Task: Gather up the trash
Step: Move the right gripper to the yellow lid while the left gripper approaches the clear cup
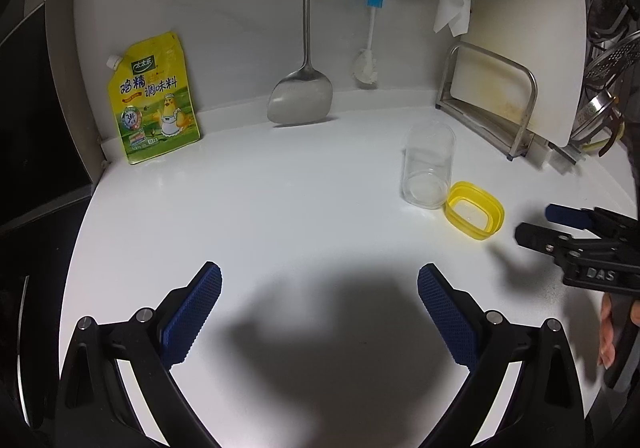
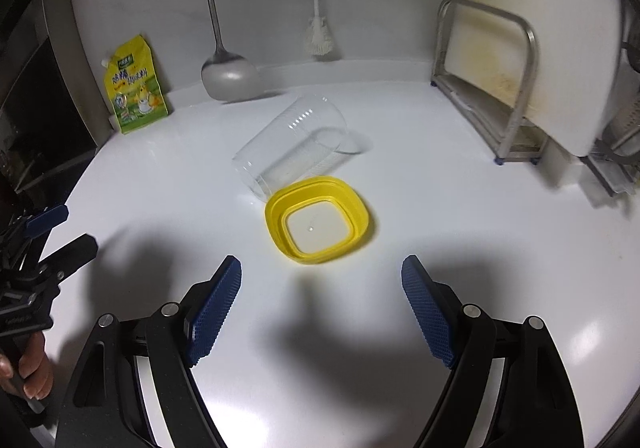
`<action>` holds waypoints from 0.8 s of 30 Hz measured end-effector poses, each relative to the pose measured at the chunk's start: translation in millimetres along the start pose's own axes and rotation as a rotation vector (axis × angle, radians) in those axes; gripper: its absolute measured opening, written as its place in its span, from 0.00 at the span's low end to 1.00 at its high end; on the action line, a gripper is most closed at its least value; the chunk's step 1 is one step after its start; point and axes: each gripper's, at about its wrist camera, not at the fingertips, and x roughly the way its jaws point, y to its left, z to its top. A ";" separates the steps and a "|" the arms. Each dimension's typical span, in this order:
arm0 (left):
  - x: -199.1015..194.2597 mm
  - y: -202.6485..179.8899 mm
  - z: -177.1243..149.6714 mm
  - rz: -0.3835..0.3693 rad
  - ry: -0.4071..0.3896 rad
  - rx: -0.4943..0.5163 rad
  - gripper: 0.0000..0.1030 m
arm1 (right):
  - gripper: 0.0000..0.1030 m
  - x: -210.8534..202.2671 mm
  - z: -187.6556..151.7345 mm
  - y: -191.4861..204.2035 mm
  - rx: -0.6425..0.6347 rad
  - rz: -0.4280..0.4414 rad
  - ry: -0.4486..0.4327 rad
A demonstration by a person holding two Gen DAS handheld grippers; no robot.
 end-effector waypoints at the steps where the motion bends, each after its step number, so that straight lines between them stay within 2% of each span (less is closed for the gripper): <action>1: 0.3 -0.6 -0.2 -0.003 0.002 0.002 0.94 | 0.76 5.2 2.0 1.0 -0.007 0.006 0.011; 11: 2.5 -5.8 -3.8 -0.022 0.013 0.020 0.94 | 0.76 45.8 15.6 10.9 -0.068 -0.003 0.079; 24: 3.8 -6.5 -3.6 -0.025 0.018 0.019 0.94 | 0.74 63.8 22.9 17.6 -0.091 -0.008 0.099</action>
